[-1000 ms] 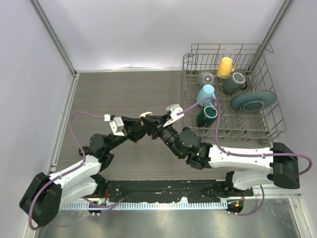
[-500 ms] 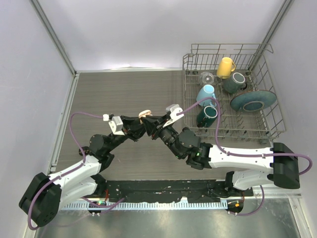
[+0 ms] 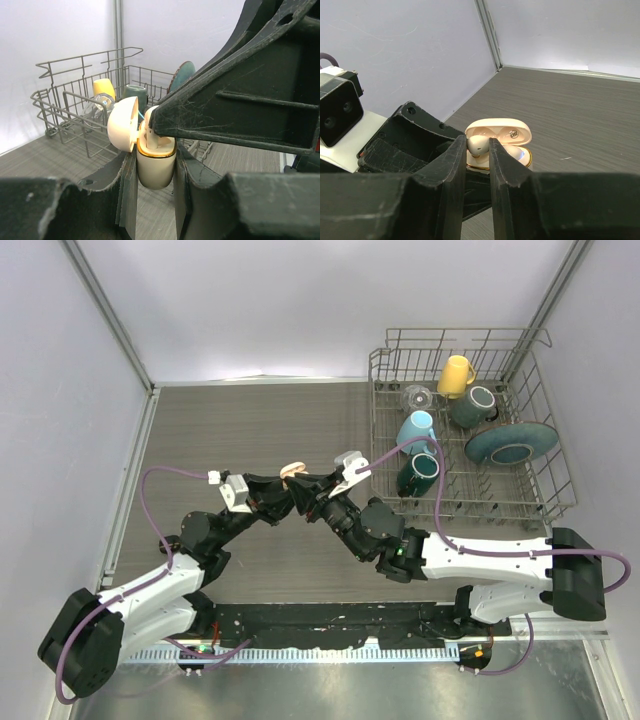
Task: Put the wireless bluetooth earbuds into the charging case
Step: Place the earbud in the charging case, then close the charging case.
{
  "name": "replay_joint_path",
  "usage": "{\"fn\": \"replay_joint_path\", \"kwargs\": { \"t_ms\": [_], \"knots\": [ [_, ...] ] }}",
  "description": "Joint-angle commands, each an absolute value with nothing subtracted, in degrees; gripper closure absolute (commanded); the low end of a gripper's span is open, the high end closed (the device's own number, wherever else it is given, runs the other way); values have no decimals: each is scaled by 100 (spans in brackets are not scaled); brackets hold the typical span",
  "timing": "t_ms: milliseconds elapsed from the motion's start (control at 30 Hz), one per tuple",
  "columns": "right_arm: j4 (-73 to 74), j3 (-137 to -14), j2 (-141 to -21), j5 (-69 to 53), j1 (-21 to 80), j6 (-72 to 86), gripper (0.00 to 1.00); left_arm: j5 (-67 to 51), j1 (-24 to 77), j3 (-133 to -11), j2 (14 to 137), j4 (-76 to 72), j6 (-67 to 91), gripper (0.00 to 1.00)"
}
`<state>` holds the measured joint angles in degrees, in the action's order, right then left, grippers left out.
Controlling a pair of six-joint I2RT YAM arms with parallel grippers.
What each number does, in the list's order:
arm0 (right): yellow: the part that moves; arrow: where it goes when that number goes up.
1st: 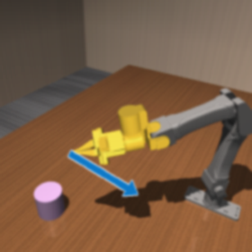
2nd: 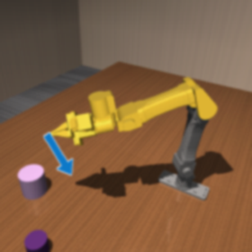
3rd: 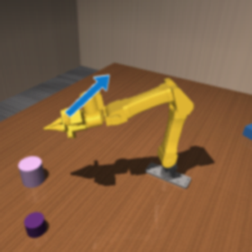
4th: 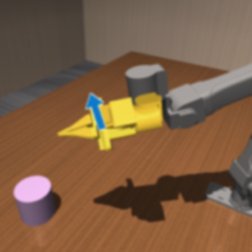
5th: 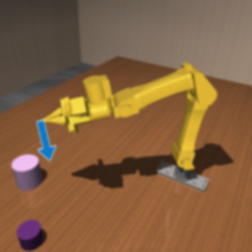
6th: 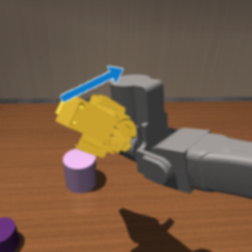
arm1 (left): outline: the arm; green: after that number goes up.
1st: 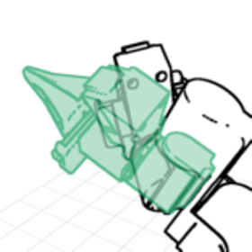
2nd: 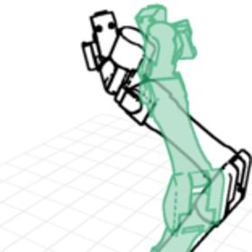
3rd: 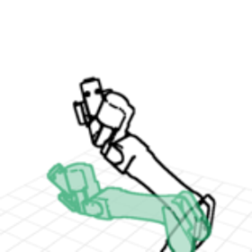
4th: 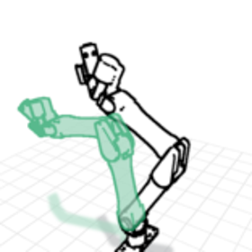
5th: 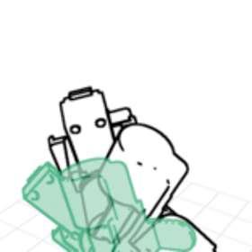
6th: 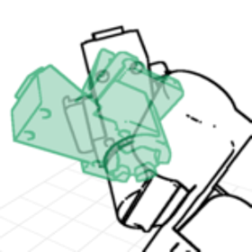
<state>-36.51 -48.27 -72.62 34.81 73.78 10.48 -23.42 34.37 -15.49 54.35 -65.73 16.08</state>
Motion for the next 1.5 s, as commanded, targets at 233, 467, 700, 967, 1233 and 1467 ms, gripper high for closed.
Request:
{"fn": "replay_joint_path", "kwargs": {
  "t_ms": [233,467,700,967,1233,1467],
  "knots": [
    [-3445,-4913,-7093,3533,7444,1204,52,-2364,3428,-1626,5317,-7190,1538,100],
    [-3796,-4904,-7031,3393,7444,1222,44,-2478,3428,-1652,5361,-7102,1538,100],
    [-4332,-4887,-6794,3174,7427,1160,41,-2531,3428,-1608,5335,-6961,1547,100],
    [-4289,-4975,-6583,3155,7427,1143,40,-2513,3437,-1600,5317,-6891,1521,100],
    [-3676,-5097,-6399,3910,7418,1335,40,-2610,3428,-1626,5300,-6794,1521,100],
    [146,-6695,-6758,4089,6516,3292,40,-3102,3436,-1793,5379,-6478,1529,100]
  ]
}}
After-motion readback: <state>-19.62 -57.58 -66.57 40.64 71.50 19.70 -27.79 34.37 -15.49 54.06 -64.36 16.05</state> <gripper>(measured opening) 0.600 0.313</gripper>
